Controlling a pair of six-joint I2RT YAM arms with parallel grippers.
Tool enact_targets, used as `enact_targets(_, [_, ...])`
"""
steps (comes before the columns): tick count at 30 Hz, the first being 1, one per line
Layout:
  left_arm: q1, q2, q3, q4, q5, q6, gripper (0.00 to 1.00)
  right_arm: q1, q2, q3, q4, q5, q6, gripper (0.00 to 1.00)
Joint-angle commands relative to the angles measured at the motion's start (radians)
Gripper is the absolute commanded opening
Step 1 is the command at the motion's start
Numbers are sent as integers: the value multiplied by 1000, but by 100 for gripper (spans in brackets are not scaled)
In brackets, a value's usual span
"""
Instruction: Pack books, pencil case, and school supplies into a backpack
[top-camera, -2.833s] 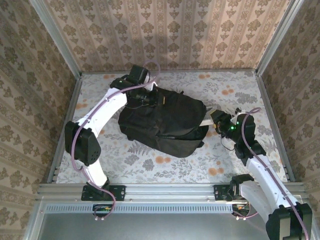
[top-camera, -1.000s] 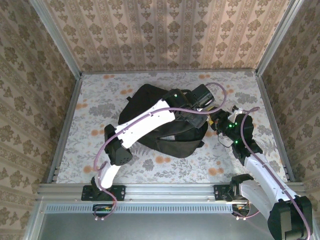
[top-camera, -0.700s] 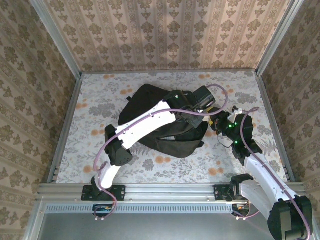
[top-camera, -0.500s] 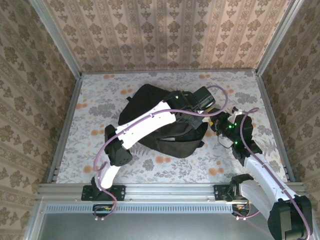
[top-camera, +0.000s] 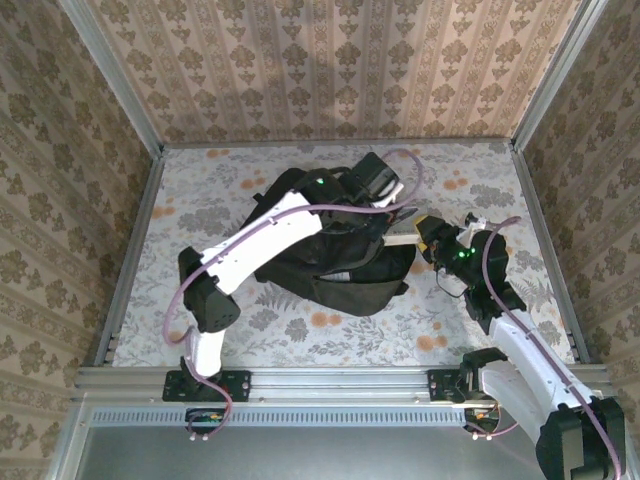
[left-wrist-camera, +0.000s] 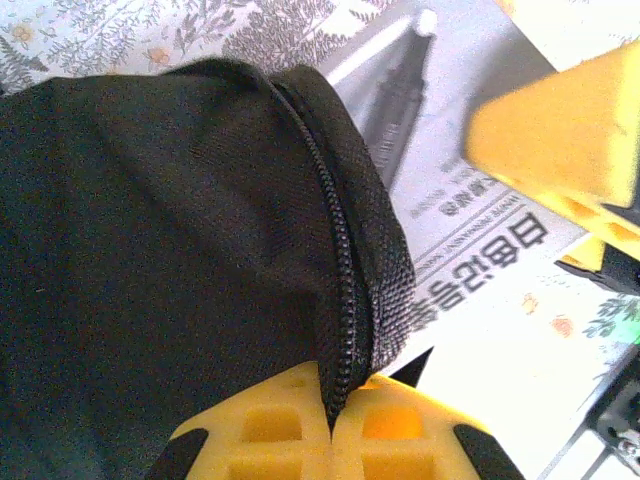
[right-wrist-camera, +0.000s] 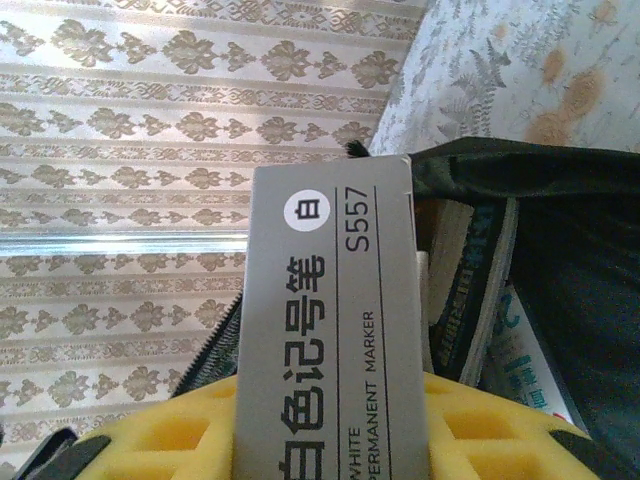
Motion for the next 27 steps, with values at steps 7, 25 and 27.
enact_targets(7, [207, -321, -180, 163, 193, -62, 0, 17, -64, -47, 14, -18, -70, 38])
enact_targets(25, [266, -356, -163, 177, 281, -98, 0, 275, 115, 48, 152, 177, -53, 37])
enact_targets(27, [269, -357, -156, 172, 281, -96, 0, 289, 147, 49, 202, 207, -29, 37])
